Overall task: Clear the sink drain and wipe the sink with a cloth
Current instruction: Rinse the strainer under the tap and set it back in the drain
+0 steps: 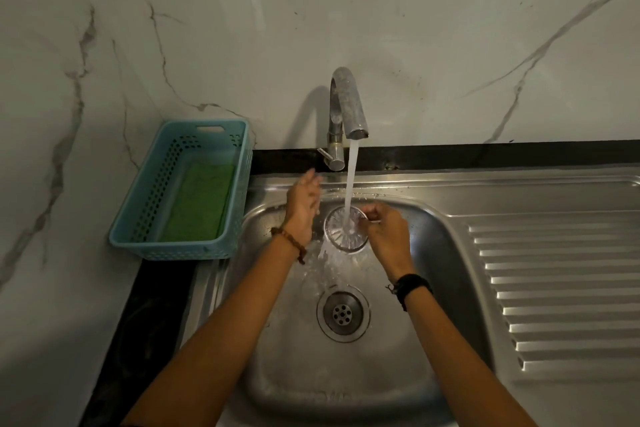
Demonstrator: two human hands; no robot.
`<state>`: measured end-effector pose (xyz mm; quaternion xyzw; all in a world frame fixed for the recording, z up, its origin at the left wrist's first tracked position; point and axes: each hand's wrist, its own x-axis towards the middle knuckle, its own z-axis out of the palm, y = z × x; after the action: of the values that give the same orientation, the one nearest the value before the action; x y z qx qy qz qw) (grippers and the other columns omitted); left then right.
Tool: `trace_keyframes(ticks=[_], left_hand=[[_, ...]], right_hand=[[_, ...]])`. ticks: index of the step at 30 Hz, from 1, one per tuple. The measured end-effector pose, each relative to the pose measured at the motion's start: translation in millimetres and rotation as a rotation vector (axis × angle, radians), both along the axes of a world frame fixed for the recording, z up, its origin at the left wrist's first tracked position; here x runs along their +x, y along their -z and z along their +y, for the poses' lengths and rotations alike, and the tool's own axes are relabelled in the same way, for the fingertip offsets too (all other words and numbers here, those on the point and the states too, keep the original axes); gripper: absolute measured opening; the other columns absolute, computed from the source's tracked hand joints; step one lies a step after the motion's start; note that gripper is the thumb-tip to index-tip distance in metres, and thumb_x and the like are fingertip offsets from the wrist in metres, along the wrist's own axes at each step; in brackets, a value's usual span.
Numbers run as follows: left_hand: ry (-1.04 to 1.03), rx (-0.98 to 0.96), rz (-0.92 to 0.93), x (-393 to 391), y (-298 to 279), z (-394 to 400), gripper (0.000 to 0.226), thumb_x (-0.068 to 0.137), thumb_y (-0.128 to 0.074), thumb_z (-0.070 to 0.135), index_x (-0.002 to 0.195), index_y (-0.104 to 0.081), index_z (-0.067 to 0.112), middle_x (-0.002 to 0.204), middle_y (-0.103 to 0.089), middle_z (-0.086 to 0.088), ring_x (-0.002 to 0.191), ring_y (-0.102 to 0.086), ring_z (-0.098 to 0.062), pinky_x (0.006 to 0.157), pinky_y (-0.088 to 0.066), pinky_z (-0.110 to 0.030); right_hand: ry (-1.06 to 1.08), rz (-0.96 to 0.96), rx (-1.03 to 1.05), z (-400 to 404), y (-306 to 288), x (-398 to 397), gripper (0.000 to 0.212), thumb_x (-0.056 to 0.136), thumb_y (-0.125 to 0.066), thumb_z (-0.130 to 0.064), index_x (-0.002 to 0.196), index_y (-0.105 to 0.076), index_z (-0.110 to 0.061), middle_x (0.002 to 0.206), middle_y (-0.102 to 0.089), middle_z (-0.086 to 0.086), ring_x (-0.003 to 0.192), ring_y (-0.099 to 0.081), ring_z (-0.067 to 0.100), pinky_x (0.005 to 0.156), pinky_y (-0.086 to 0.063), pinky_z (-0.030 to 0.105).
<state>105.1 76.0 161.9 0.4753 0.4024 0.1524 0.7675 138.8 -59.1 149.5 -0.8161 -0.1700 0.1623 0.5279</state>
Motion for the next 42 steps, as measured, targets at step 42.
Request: trace_keyframes(ticks=[42], left_hand=[[1.165,1.118,0.888,-120,191,-96,0.079,0.079,-0.067,0.036,0.143,-0.025,0.019,0.158,0.001,-0.013,0.145,0.002,-0.03,0.116,-0.001,-0.053]], right_hand=[[0.035,0.278,-0.533,-44,165,-48,0.026,0.086,-0.042,0.01,0.102,-0.061,0.001,0.108,-0.064,0.021,0.098,-0.06,0.034,0.077,-0.049,0.032]])
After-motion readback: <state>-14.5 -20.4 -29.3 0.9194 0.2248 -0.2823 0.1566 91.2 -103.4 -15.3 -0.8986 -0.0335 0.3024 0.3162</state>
